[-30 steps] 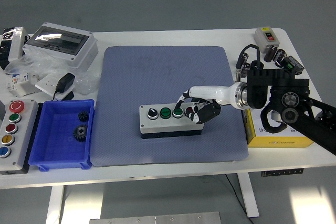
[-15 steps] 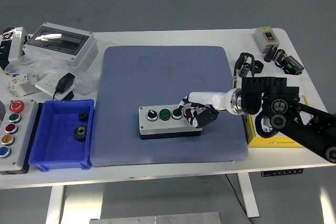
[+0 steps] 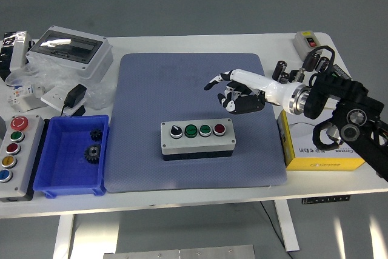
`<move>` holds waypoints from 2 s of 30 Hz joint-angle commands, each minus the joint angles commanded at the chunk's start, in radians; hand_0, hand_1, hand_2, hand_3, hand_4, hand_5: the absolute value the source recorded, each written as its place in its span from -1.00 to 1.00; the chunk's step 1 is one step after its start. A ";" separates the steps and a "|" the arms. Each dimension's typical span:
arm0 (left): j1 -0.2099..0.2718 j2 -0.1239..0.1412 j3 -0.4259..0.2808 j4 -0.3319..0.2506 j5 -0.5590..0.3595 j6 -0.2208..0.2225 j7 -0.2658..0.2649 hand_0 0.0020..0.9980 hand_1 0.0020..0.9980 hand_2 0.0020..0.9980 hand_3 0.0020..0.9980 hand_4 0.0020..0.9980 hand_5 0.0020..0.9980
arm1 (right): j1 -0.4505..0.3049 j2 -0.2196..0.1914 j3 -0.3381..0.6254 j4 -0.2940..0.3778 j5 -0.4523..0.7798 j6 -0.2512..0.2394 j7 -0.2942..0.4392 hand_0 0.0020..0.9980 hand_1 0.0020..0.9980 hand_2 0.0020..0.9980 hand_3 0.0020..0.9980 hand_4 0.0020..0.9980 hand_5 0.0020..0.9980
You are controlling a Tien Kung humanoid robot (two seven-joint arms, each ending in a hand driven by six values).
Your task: Pick up the button,place it on the desk,press the button,press the button
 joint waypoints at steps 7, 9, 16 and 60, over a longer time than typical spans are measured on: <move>0.005 -0.008 -0.010 0.000 0.011 0.002 -0.002 0.25 0.17 0.03 0.15 0.21 -0.73 | -0.161 0.141 0.174 -0.158 0.068 -0.263 0.258 -0.90 -0.61 -0.25 0.51 0.05 -0.38; 0.002 -0.010 -0.008 0.000 0.010 0.001 -0.007 0.25 0.17 0.03 0.15 0.21 -0.73 | -0.202 0.181 0.220 -0.196 0.135 -0.329 0.331 -0.90 -0.61 -0.25 0.51 0.05 -0.38; 0.002 -0.013 -0.009 0.000 0.012 0.002 -0.008 0.25 0.17 0.03 0.15 0.21 -0.73 | -0.272 0.217 0.289 -0.199 0.365 -0.425 0.521 -0.45 -0.19 0.08 0.43 0.25 -0.22; 0.001 -0.006 -0.027 0.000 0.029 0.004 -0.014 0.25 0.19 0.05 0.16 0.22 -0.67 | -0.341 0.192 0.296 -0.133 0.704 -0.323 0.512 0.83 0.66 0.68 0.67 0.86 1.00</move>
